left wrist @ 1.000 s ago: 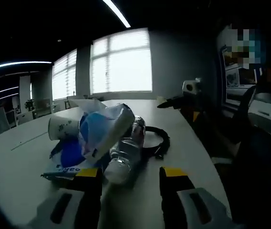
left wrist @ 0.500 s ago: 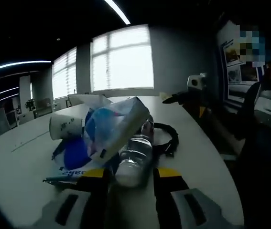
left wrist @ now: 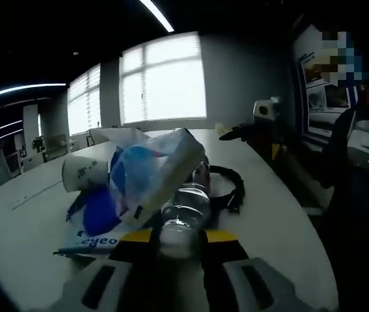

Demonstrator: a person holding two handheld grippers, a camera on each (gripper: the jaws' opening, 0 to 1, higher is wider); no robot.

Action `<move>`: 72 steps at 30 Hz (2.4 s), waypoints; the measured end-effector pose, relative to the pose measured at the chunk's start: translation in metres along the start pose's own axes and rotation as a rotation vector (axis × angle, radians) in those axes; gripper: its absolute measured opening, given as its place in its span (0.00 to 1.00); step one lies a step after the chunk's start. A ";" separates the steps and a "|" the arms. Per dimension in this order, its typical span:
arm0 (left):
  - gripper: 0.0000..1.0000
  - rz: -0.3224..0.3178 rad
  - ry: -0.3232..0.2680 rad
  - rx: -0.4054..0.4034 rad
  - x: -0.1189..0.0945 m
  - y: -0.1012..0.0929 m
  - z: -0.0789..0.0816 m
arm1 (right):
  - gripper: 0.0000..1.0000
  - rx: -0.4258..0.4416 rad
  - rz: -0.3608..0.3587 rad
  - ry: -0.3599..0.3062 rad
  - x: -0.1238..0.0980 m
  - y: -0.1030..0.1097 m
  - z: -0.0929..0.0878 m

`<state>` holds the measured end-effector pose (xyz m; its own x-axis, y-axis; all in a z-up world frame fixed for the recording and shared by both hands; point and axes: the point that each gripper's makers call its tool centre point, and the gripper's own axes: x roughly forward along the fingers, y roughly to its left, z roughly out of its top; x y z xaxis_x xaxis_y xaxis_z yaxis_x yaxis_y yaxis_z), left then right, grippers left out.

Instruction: Arrange the tabletop items into an orderly group along one side of the table until the central work area is clear of visible clutter.

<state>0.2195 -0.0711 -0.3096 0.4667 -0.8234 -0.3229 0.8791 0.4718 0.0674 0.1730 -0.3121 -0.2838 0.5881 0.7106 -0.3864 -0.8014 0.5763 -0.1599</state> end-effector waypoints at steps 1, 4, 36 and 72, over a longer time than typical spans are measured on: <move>0.24 0.003 0.000 0.007 0.001 0.001 0.000 | 1.00 0.000 0.001 0.000 0.000 0.000 -0.001; 0.23 0.003 0.004 0.032 0.001 0.000 -0.002 | 1.00 0.004 0.000 0.001 -0.001 -0.001 -0.002; 0.19 0.037 -0.026 0.123 -0.006 -0.011 0.010 | 1.00 0.006 -0.006 -0.002 -0.003 -0.001 0.001; 0.18 0.037 -0.161 0.128 -0.024 -0.028 0.073 | 1.00 0.017 -0.024 -0.013 -0.009 -0.003 0.002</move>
<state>0.1910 -0.0873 -0.2353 0.4995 -0.8508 -0.1632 0.8613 0.4674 0.1992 0.1702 -0.3192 -0.2781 0.6082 0.7018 -0.3709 -0.7855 0.5995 -0.1536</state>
